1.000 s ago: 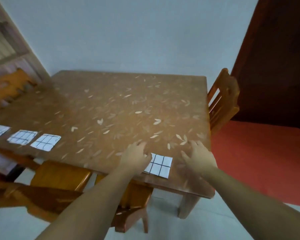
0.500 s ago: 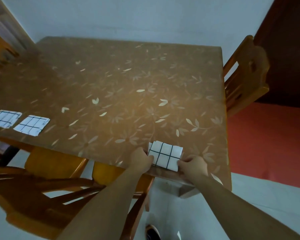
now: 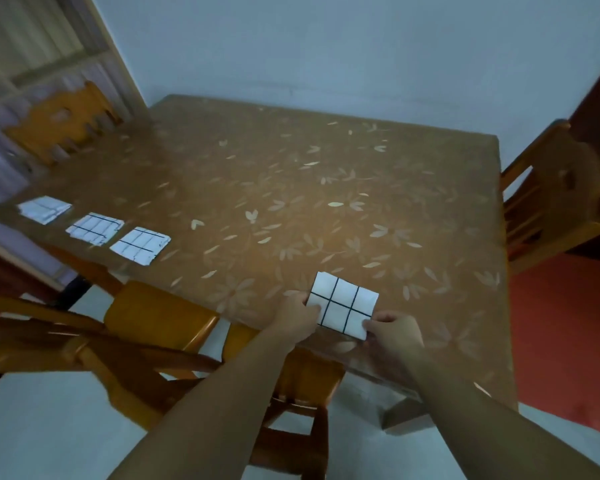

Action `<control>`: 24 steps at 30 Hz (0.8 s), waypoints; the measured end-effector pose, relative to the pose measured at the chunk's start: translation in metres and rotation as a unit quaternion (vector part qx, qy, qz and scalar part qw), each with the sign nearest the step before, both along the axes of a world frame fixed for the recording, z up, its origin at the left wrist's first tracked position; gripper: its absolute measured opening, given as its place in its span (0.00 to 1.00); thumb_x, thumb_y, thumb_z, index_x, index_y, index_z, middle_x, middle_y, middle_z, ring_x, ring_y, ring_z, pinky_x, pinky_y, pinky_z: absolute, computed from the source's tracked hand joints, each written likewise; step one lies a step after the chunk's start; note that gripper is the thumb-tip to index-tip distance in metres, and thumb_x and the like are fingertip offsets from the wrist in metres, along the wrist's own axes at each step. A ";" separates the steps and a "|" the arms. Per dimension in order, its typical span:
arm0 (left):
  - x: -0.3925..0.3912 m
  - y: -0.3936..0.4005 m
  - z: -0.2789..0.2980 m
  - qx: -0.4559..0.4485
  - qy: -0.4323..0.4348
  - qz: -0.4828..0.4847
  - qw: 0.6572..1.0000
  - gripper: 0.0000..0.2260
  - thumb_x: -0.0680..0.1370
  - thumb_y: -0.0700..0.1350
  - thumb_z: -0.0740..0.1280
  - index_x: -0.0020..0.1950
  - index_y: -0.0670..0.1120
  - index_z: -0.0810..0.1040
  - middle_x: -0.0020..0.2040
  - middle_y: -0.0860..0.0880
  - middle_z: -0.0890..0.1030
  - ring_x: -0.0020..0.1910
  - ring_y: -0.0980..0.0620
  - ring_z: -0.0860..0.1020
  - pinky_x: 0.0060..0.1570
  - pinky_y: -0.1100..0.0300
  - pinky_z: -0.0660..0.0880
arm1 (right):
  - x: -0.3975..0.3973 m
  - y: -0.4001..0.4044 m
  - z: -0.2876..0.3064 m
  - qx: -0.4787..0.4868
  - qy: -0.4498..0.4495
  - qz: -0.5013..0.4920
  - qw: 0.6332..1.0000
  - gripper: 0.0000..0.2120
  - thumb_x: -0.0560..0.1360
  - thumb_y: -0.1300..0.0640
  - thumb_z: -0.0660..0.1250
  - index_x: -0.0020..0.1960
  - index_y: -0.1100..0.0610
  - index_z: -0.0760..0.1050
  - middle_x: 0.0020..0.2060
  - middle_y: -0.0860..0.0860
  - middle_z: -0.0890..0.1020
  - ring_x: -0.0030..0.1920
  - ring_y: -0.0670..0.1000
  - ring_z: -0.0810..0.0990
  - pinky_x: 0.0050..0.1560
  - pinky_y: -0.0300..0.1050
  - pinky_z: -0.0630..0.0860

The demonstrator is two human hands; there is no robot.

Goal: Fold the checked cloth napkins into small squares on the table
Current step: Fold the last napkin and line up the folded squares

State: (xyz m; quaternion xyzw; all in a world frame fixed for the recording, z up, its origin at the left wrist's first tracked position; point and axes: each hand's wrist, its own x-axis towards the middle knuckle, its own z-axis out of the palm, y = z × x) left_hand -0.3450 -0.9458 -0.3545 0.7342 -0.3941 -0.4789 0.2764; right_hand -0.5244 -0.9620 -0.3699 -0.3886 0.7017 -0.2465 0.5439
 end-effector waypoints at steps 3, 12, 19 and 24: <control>0.034 0.010 0.021 -0.019 0.006 0.055 0.998 0.07 0.79 0.38 0.59 0.51 0.47 0.76 0.44 0.50 0.79 0.43 0.53 0.78 0.46 0.53 0.81 | 0.039 0.001 0.017 -0.014 -0.030 0.019 0.999 0.02 0.69 0.60 0.72 0.37 0.56 0.81 0.33 0.53 0.85 0.37 0.54 0.84 0.40 0.56 0.83; 0.167 -0.014 0.025 -0.042 0.033 0.081 0.995 0.13 0.78 0.36 0.65 0.60 0.46 0.73 0.54 0.46 0.79 0.51 0.47 0.80 0.46 0.53 0.80 | 0.169 -0.023 0.034 -0.027 -0.077 0.008 0.997 0.09 0.69 0.69 0.70 0.37 0.59 0.72 0.29 0.55 0.78 0.28 0.54 0.76 0.33 0.48 0.76; 0.298 -0.039 -0.004 -0.053 -0.038 0.033 0.997 0.17 0.74 0.38 0.70 0.60 0.51 0.75 0.53 0.49 0.79 0.51 0.47 0.79 0.51 0.49 0.79 | 0.289 -0.041 0.005 -0.009 -0.031 -0.019 0.999 0.09 0.69 0.68 0.69 0.39 0.57 0.71 0.40 0.57 0.83 0.40 0.58 0.82 0.47 0.57 0.80; 0.347 -0.049 -0.028 -0.050 -0.099 -0.018 0.994 0.17 0.75 0.40 0.68 0.63 0.51 0.76 0.56 0.49 0.79 0.52 0.53 0.75 0.56 0.54 0.75 | 0.336 -0.046 -0.018 0.007 -0.003 -0.021 1.000 0.01 0.70 0.62 0.67 0.42 0.57 0.77 0.40 0.56 0.84 0.37 0.57 0.84 0.34 0.51 0.82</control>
